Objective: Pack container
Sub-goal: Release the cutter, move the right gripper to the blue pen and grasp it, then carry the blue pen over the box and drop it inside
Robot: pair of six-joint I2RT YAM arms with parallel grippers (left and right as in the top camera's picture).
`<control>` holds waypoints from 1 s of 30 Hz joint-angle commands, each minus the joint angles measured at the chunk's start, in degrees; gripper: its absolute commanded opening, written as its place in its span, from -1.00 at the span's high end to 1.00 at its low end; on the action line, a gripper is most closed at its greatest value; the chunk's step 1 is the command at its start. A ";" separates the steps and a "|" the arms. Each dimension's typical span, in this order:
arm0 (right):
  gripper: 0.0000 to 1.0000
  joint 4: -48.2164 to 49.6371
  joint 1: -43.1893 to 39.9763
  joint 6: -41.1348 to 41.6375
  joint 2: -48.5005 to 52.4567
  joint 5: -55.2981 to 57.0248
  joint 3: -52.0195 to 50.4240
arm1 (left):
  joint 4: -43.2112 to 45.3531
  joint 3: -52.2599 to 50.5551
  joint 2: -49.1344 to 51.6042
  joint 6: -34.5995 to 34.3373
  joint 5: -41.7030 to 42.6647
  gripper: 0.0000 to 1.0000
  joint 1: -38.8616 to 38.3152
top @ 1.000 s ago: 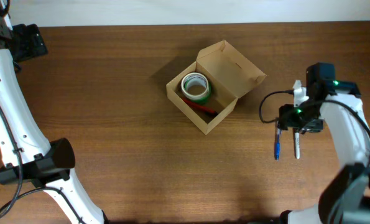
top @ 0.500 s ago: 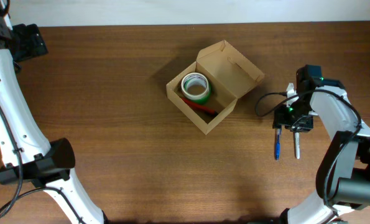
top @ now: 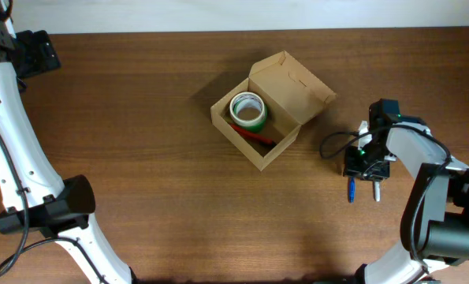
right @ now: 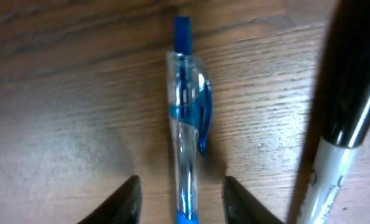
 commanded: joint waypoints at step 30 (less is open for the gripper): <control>0.92 -21.27 1.49 -2.62 -9.53 -12.48 38.51 | -0.02 -0.17 0.46 0.68 0.42 -1.00 0.24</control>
